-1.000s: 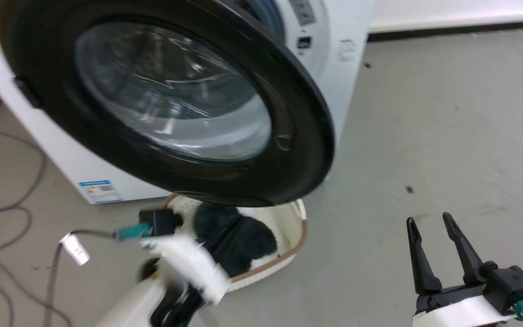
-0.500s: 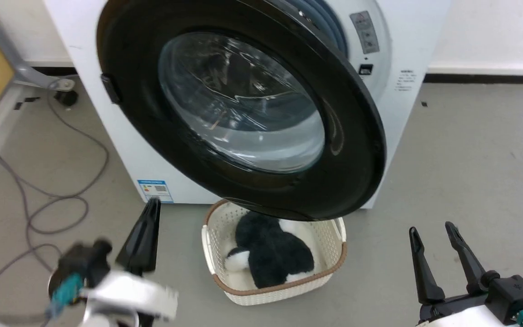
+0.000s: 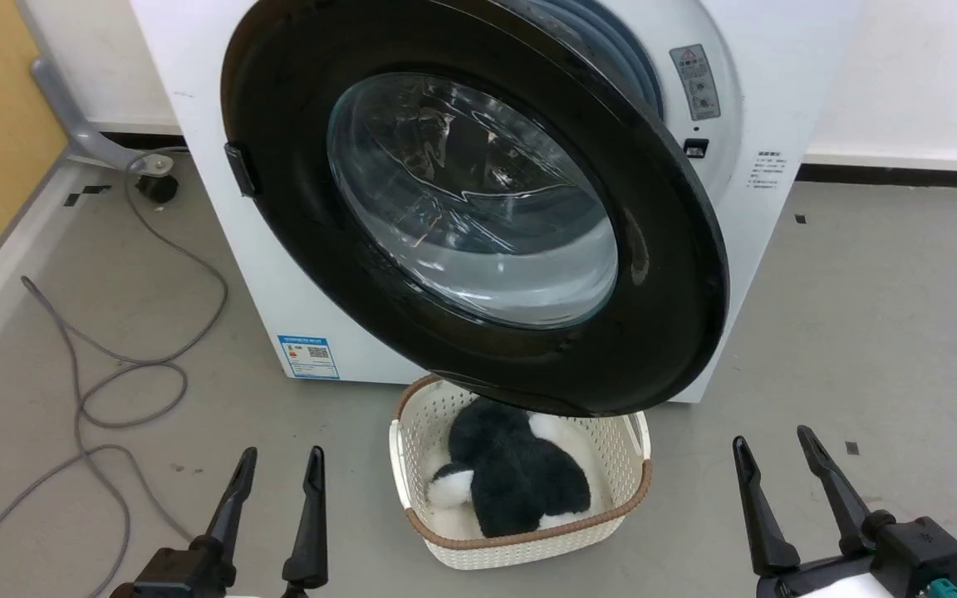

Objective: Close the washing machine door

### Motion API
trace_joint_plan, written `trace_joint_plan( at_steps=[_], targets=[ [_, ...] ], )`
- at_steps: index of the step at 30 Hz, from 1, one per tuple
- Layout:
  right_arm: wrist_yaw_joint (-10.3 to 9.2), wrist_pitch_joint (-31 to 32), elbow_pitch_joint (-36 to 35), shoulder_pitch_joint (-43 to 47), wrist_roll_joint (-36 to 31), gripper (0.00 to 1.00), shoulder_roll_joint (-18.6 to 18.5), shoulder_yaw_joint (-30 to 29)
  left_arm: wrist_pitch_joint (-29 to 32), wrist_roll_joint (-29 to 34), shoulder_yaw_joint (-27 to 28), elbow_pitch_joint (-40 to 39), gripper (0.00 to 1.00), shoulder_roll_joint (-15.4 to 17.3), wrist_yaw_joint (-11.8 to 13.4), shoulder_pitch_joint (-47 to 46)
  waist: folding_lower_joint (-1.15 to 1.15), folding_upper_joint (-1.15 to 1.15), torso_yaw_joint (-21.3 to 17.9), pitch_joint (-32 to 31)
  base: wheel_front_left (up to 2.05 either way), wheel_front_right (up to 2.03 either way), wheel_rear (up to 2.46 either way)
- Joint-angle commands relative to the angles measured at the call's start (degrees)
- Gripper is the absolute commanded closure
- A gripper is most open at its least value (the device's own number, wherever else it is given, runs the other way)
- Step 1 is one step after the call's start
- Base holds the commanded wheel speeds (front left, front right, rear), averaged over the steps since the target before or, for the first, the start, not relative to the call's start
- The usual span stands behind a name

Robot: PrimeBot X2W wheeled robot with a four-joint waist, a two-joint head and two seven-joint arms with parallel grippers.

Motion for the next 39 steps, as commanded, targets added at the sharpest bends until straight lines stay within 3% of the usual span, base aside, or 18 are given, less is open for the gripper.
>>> trace_joint_plan(
  at_steps=[1, 9, 10, 11, 12, 17, 25, 34, 39],
  targets=[
    [0.05, -0.25, 0.14, 0.64, -0.01, 0.0, -0.19, 0.1, -0.24, 1.02, 1.2, 0.17, 0.0, -1.02, -0.86, 0.73, 0.01, 0.0, 0.25, -0.16, 0.0, 0.0, 0.0],
    [0.05, -0.25, 0.19, 0.84, 0.37, 0.0, -0.25, 0.11, -0.24, 3.47, 3.5, 1.05, 0.0, -3.02, -3.94, 0.38, 0.01, 0.0, 1.12, -0.23, 0.0, 0.0, 0.0],
    [0.05, -0.25, 0.25, 0.86, 0.51, 0.16, -0.38, 0.14, -0.25, 3.72, 3.65, 1.14, 0.0, -3.2, -4.22, 0.21, 0.01, 0.0, 1.29, -0.08, 0.0, 0.0, 0.0],
    [0.05, -0.25, 0.26, 0.81, 0.64, 0.62, -0.55, 0.22, -0.25, 4.02, 3.68, 1.26, 0.0, -3.35, -4.5, 0.03, 0.01, 0.0, 1.46, 0.17, 0.0, 0.0, 0.0],
    [0.05, -0.25, 0.16, 0.65, 0.96, 1.0, -0.77, 0.56, -0.25, 4.39, 3.64, 1.37, 0.0, -3.48, -4.76, -0.16, 0.01, 0.0, 1.65, 0.48, 0.0, 0.0, 0.0],
    [0.05, -0.25, -0.28, -1.32, 1.61, 1.0, -4.51, 4.78, -0.25, 5.41, 3.05, 1.39, 0.0, -4.0, -5.51, -1.26, 0.01, 0.0, 2.93, 2.56, 0.0, 0.0, 0.0],
    [0.05, 0.58, 2.42, -11.6, 4.39, 1.0, -15.34, 12.72, -0.25, 5.54, 1.85, 1.63, 0.0, -4.3, -5.88, -4.57, 0.01, 0.0, 5.58, 8.09, 0.0, 0.0, 0.0],
    [0.05, 2.78, 8.04, -25.65, 12.83, 1.0, -25.5, 17.97, -0.25, 3.93, -0.93, 1.37, 0.0, -4.32, -4.57, -8.43, 0.01, 0.0, 8.91, 13.94, 0.0, 0.0, 0.0],
    [0.05, 3.94, 12.1, -32.28, 18.13, 1.0, -29.16, 18.53, -0.25, 3.1, -2.44, 1.26, 0.0, -4.33, -3.71, -10.33, 0.01, 0.0, 10.76, 16.45, 0.0, 0.0, 0.0]
  ],
)
